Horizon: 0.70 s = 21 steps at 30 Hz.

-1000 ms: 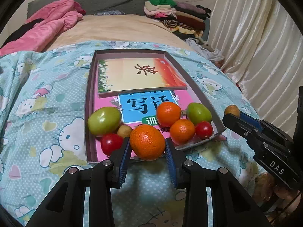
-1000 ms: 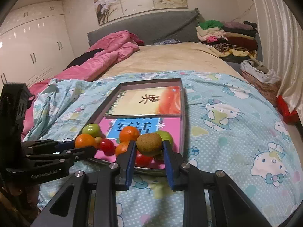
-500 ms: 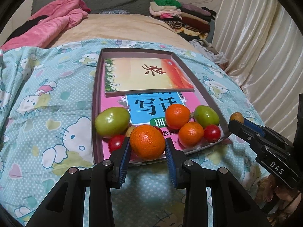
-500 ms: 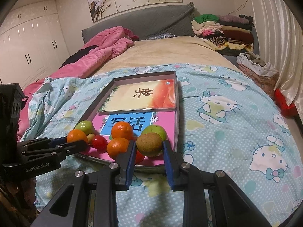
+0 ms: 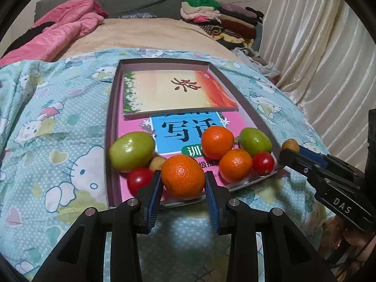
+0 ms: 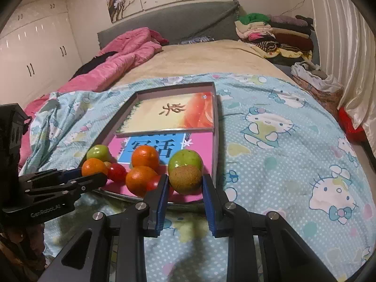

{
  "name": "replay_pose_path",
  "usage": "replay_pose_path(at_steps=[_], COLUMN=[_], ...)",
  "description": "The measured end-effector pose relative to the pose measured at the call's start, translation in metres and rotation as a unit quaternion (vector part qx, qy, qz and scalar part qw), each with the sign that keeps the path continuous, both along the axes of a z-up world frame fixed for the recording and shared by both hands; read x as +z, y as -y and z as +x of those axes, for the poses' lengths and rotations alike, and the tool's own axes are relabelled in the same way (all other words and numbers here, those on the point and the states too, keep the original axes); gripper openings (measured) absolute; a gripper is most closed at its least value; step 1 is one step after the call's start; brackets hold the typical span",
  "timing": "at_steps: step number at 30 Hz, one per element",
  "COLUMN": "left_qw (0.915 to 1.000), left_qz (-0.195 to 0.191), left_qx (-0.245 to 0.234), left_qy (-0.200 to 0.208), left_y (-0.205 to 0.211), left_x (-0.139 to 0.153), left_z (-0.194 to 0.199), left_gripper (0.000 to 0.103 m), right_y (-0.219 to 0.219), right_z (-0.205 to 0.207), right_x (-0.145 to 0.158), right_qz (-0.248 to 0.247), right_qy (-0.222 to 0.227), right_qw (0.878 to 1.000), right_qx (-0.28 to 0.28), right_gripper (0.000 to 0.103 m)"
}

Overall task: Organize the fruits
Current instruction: 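Lift the orange and small fruit and carry them over the box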

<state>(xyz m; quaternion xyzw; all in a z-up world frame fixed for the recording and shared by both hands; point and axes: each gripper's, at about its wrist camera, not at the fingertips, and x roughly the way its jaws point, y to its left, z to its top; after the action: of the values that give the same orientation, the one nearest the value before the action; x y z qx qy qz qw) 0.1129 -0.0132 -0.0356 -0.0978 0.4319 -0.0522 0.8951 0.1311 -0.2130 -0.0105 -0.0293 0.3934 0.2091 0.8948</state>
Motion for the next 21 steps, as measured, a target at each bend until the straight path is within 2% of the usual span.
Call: replay_pose_path(at_steps=[6,21], left_qw=[1.0,0.9999], left_qz=[0.005,0.004], left_qx=[-0.004,-0.008], left_qy=[0.003,-0.005], left_y=[0.003,0.003], left_x=[-0.001,-0.007], left_z=[0.001,0.006], left_gripper=[0.037,0.037], right_y=[-0.005,-0.019], right_z=[0.004,0.004], right_x=[-0.009,-0.014], right_qz=[-0.016,-0.034], right_qy=[-0.016,-0.01], right_qw=[1.0,0.999], right_qx=[0.003,0.028], right_gripper=[0.029,0.029])
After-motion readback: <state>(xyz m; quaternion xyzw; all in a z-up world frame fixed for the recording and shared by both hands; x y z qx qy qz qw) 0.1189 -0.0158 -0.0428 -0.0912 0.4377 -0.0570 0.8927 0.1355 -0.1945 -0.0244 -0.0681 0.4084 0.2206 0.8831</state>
